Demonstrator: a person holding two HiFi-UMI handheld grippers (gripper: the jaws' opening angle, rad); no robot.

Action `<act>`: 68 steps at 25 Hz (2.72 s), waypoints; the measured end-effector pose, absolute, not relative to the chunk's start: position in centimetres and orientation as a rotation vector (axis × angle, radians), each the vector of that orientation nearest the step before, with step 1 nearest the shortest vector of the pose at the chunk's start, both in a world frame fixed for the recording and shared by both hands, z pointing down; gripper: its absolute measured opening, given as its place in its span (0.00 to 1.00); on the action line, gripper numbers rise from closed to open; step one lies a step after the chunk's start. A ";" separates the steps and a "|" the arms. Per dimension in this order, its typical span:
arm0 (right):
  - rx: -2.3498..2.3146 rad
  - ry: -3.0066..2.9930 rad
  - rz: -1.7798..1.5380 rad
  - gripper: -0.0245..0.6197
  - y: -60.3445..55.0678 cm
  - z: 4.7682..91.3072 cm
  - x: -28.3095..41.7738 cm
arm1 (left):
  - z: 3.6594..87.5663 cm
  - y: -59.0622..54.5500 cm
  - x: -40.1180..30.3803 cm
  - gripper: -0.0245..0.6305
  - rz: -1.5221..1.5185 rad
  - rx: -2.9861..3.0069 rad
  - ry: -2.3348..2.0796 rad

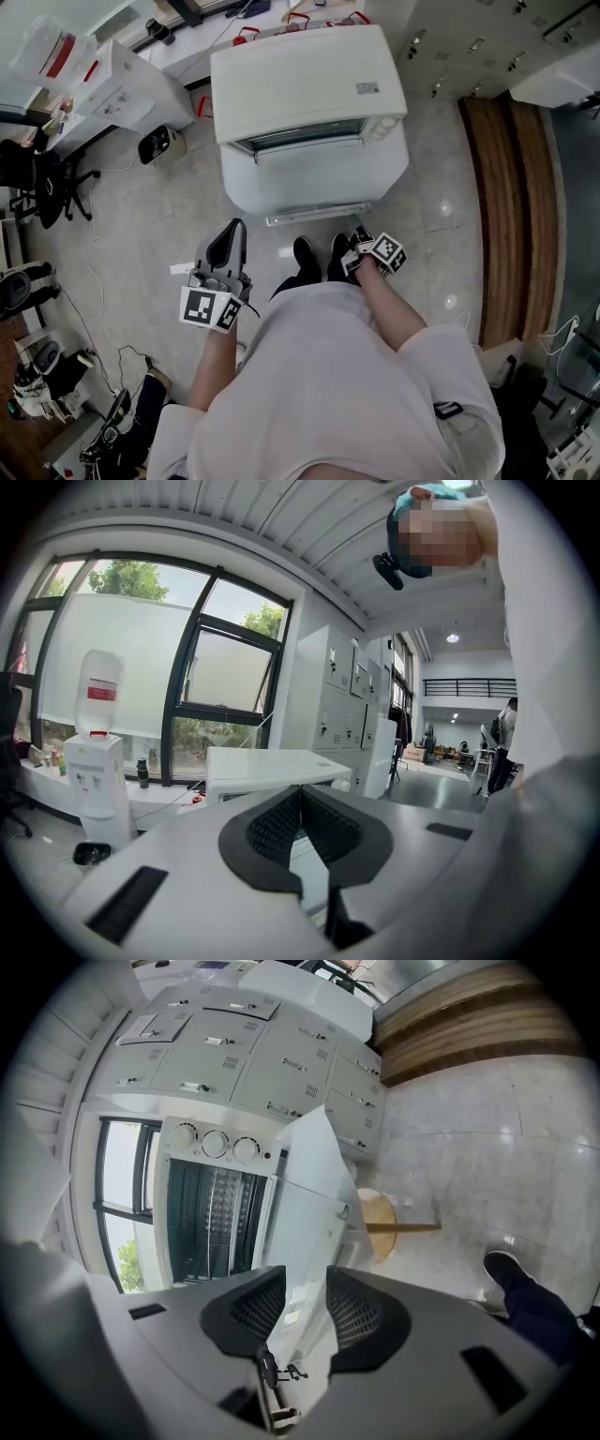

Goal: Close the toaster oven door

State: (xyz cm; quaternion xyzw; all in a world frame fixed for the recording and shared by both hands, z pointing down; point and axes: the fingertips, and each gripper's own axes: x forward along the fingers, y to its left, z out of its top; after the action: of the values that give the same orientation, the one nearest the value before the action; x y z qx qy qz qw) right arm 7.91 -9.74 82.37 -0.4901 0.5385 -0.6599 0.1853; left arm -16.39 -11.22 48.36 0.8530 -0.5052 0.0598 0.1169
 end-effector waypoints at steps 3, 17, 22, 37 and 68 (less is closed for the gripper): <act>-1.398 1.490 -1.873 0.24 -9.3 82.9 8.0 | 48.5 -11.2 -16.5 0.07 0.183 2.484 -1.478; -1.496 1.504 -1.918 0.23 -9.0 86.1 8.2 | 49.4 -10.9 -15.8 0.07 0.236 2.465 -1.454; -1.539 1.515 -1.923 0.27 -9.1 86.9 8.3 | 49.5 -10.9 -16.0 0.07 0.244 2.456 -1.457; -1.574 1.537 -1.949 0.20 -9.4 88.1 8.3 | 49.8 -10.7 -16.4 0.07 0.258 2.439 -1.472; -1.378 1.559 -1.814 0.24 -10.7 83.3 7.5 | 49.4 -10.2 -15.7 0.07 0.216 2.487 -1.431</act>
State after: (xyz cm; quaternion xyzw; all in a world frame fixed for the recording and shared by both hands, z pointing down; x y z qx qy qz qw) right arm 7.52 -10.71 83.34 -0.4902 0.5546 -0.6451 0.1894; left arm -15.73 -10.22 49.43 0.8567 -0.4932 0.0743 0.1318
